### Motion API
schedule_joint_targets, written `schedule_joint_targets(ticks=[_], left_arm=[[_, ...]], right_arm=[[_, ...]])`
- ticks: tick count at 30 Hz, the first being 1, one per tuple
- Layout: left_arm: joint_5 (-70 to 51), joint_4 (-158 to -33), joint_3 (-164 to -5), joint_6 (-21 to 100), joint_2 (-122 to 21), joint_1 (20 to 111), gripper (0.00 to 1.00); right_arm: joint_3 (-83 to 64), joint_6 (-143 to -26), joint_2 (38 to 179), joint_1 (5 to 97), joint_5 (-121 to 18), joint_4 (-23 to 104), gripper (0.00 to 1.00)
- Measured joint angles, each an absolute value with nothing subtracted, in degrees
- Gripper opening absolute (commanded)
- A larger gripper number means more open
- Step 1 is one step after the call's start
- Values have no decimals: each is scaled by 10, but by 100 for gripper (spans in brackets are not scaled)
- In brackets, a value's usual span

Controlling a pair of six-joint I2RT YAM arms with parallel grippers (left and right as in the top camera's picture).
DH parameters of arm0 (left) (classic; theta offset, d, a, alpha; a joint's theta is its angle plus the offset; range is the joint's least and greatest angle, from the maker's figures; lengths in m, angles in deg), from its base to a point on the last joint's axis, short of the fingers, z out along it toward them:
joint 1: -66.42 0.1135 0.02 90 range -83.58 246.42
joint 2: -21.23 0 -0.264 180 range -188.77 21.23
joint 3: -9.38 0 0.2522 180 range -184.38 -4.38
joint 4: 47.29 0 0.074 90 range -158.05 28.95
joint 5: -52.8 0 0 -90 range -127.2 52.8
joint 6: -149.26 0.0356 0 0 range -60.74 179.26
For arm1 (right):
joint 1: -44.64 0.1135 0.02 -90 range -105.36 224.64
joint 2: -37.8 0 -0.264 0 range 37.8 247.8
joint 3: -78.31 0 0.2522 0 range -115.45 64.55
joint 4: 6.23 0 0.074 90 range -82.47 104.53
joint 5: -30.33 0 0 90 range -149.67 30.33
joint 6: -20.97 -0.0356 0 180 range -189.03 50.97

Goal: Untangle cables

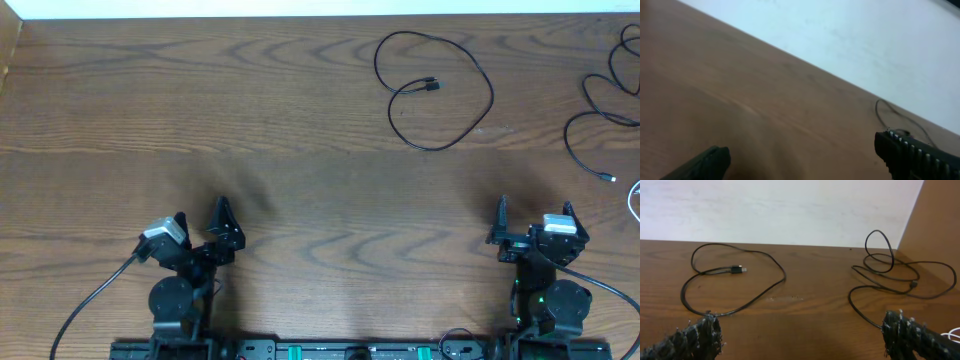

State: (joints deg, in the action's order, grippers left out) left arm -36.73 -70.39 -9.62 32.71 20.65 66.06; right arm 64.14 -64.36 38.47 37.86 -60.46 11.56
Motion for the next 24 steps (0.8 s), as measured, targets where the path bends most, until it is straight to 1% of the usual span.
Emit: schedule_joint_targets(ticks=[7, 18, 24], left_arm=[[-393, -640, -65, 342, 206, 660, 98], [-367, -640, -63, 477, 206, 660, 98], [-354, -641, -63, 522, 206, 656, 98]], right_arm=[[641, -644, 384, 379, -605, 115, 99], [641, -644, 384, 379, -605, 115, 99], [641, -644, 384, 379, -605, 116, 99]])
